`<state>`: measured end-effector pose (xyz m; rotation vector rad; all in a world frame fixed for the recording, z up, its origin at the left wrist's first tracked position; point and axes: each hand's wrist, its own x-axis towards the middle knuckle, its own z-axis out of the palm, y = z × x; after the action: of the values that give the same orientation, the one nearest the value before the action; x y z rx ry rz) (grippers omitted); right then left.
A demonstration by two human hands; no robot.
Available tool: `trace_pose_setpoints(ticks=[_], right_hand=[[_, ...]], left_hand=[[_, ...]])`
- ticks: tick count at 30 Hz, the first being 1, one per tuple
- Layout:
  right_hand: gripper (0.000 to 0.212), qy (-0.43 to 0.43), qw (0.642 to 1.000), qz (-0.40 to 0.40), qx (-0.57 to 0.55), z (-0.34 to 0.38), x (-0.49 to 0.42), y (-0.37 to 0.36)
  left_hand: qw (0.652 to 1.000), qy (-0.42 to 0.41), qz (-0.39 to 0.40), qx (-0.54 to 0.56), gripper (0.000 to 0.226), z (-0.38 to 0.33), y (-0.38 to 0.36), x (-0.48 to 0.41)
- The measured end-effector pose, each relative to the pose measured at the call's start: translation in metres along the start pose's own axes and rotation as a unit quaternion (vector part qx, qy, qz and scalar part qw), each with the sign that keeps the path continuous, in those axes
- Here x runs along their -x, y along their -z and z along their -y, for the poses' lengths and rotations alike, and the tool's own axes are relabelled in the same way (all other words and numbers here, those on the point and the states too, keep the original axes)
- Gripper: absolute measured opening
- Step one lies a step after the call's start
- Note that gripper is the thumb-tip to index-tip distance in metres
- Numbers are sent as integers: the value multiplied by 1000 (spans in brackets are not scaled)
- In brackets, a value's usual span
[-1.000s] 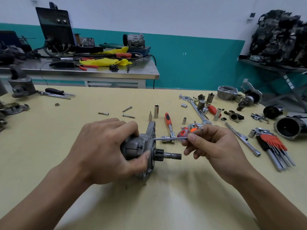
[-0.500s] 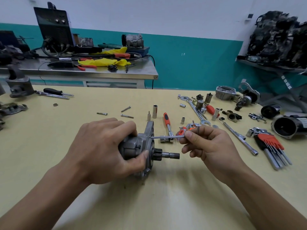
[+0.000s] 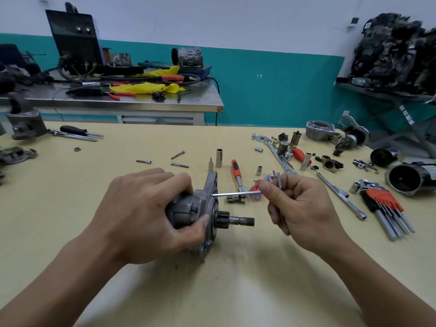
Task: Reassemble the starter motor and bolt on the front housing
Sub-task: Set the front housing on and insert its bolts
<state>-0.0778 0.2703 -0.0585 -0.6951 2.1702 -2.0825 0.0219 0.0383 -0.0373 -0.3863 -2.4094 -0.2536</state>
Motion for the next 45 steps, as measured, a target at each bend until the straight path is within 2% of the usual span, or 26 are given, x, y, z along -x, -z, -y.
trace_pose_setpoints(ticks=[3, 9, 12, 15, 18, 22, 25, 29, 34, 40, 45], right_hand=[[32, -4, 999, 7, -32, -1, -1, -4], [5, -23, 988, 87, -129, -3, -3, -15], [9, 7, 987, 98, -127, -5, -8, -17], [13, 41, 991, 88, -95, -8, -10, -17], [13, 37, 992, 60, -104, -13, -10, -22], [21, -38, 983, -27, -180, -20, -7, -40], [26, -100, 960, -62, -253, -19, -6, -54], [33, -120, 941, -78, -305, -13, -13, -65], [21, -134, 926, -67, -347, -14, -19, -67], [10, -89, 936, -21, -340, -19, -13, -66], [11, -84, 950, -76, -292, -27, -9, -69]], left_hand=[[1000, 2, 2, 2, 36, 0, 0, 1], [1000, 5, -2, 0, 37, -1, 0, 1], [1000, 5, -2, 1, 37, -1, 0, 1], [1000, 4, 0, 0, 36, 0, 0, 2], [1000, 4, 0, 0, 36, 0, 0, 1], [1000, 11, 1, -3, 36, -1, -1, 0], [1000, 21, -3, -14, 36, -2, -2, -1], [999, 39, -8, -24, 38, -5, -5, -4], [998, 52, -4, -26, 40, -5, -6, -7], [998, 50, 1, -36, 41, -6, -5, -7], [998, 51, -4, -37, 40, -6, -6, -8]])
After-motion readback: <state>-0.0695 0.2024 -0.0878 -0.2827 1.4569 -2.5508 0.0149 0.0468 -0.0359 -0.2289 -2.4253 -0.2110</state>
